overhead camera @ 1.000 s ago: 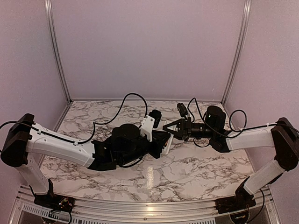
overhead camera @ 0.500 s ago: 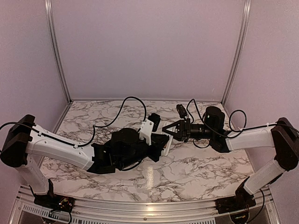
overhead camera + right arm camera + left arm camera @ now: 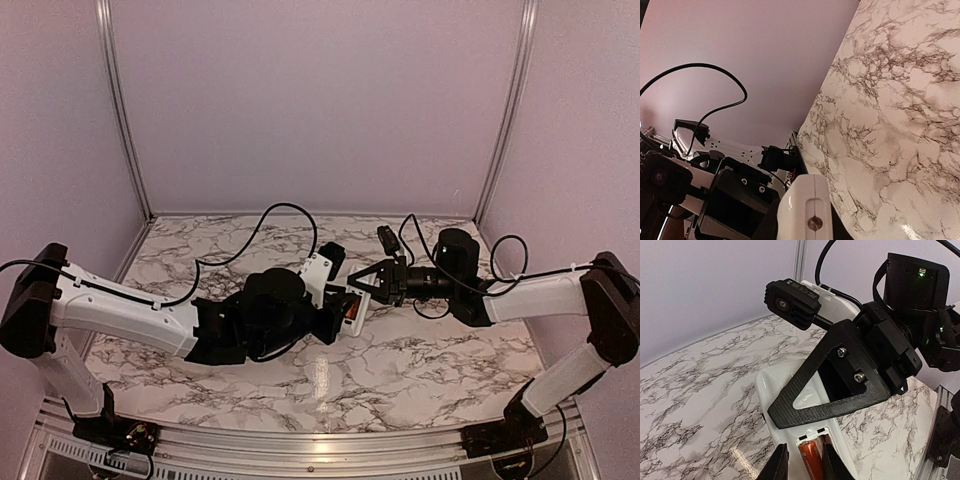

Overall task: Load the batteries into the remote control
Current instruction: Place the battery in the battery compartment.

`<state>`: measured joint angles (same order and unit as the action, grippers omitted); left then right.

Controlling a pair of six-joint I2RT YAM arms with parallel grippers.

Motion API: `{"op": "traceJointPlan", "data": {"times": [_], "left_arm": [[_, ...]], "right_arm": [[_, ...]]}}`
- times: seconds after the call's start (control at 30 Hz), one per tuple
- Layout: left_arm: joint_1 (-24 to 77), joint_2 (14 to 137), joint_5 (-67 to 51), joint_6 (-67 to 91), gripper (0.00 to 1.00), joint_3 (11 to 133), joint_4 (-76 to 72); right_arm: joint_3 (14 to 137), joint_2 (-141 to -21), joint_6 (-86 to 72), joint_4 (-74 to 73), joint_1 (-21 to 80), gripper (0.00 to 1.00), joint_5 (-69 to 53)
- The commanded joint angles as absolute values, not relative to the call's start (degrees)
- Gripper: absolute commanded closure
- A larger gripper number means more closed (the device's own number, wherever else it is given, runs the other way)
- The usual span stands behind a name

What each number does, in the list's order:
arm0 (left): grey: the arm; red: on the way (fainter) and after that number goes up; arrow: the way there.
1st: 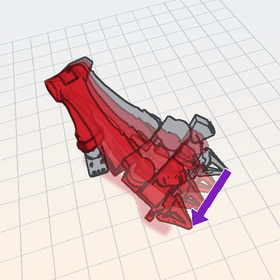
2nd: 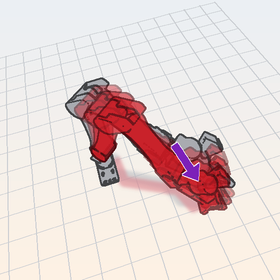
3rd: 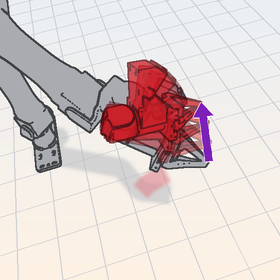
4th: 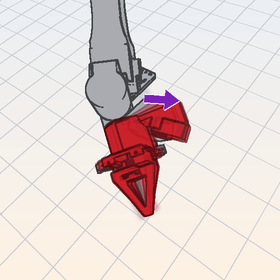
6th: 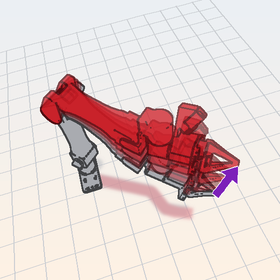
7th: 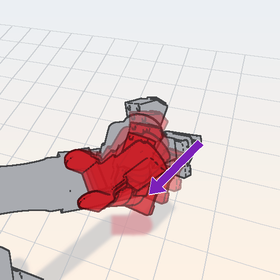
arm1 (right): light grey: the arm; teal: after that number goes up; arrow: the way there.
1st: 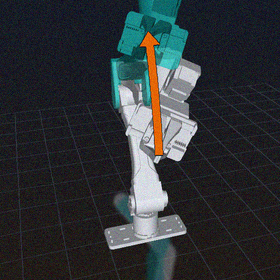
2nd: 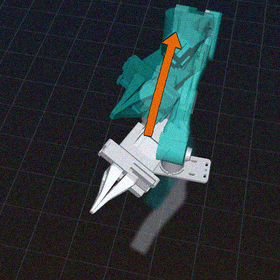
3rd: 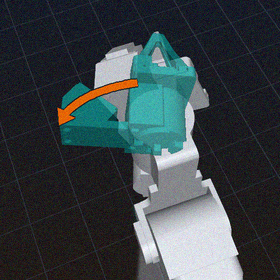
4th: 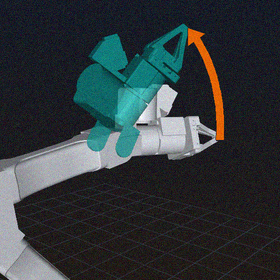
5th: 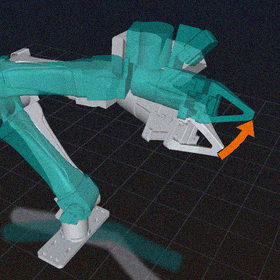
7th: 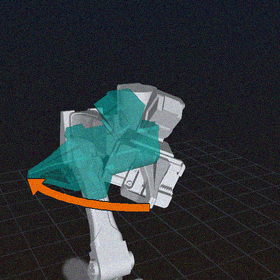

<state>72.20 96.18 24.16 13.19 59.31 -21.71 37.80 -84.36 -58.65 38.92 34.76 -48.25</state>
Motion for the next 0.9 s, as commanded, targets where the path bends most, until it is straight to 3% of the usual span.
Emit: {"op": "traceJointPlan", "data": {"times": [0.0, 0.1, 0.43, 0.6, 0.73, 0.87], "left_arm": [[71.28, 95.86, 25.12, 10.93, 0.75, 60.29, -16.30], [71.28, 96.23, 23.86, 11.28, 0.75, 60.38, -16.58], [71.43, 98.89, 20.58, 14.16, 0.94, 61.58, -19.11], [71.54, 100.33, 19.86, 15.65, 0.99, 62.25, -19.61], [71.54, 100.22, 21.22, 16.12, 0.98, 62.15, -19.22], [71.09, 98.61, 23.93, 16.82, 0.87, 61.88, -17.84]], "right_arm": [[39.16, -83.32, -58.80, 40.84, 35.14, 1.00, -50.09], [38.64, -83.58, -59.61, 42.05, 35.16, 1.00, -50.19], [37.90, -86.04, -64.23, 47.20, 35.16, 1.00, -49.05], [37.27, -86.83, -66.14, 49.57, 35.16, 1.00, -48.97], [37.09, -86.75, -66.42, 49.92, 35.13, 1.00, -49.14], [36.96, -86.75, -65.19, 48.48, 35.13, 1.00, -48.93]]}}
